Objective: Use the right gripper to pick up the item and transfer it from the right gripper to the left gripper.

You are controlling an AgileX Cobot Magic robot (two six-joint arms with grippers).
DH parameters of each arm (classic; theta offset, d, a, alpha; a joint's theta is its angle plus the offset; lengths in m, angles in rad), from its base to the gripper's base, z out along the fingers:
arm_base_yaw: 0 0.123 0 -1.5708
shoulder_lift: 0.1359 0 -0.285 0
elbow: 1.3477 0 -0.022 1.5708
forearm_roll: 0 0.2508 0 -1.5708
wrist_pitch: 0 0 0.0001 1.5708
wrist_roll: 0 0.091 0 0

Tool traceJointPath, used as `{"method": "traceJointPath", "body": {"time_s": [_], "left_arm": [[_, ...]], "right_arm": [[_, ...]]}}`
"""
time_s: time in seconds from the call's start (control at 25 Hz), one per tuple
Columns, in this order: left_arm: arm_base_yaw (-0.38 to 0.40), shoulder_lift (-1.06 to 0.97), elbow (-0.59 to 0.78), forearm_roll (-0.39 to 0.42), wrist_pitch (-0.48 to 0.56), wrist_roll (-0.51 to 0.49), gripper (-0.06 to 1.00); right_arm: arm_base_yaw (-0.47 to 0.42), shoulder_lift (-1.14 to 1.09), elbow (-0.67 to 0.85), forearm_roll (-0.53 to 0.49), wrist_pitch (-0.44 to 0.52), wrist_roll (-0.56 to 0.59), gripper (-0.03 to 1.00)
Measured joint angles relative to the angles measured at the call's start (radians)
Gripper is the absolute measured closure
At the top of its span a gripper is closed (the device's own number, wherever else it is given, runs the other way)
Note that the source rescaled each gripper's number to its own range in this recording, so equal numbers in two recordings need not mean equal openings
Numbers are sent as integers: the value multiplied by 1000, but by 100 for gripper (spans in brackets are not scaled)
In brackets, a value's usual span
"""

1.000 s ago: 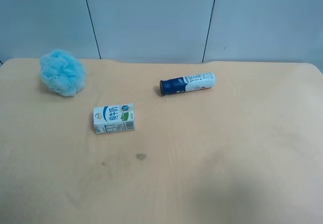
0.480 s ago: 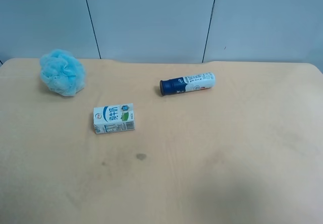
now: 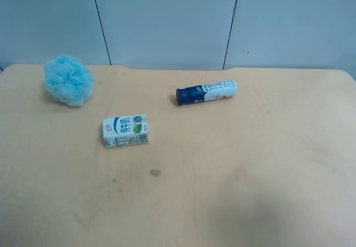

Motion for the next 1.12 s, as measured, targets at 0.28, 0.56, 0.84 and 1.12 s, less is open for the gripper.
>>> {"method": "traceJointPath", "body": {"time_s": [0.28,0.56,0.84,1.12], "left_arm": [[0,-117,3,1,5,-3,-4],[0,-131,3,1,6,-3,-4],[0,-131,3,1,6,-3,-4],[0,-131,3,1,6,-3,-4]], "right_arm": [[0,0,0,0,-1,0,11],[0,0,0,0,-1,0,11],[0,0,0,0,-1,0,11],[0,0,0,0,-1,0,11]]}}
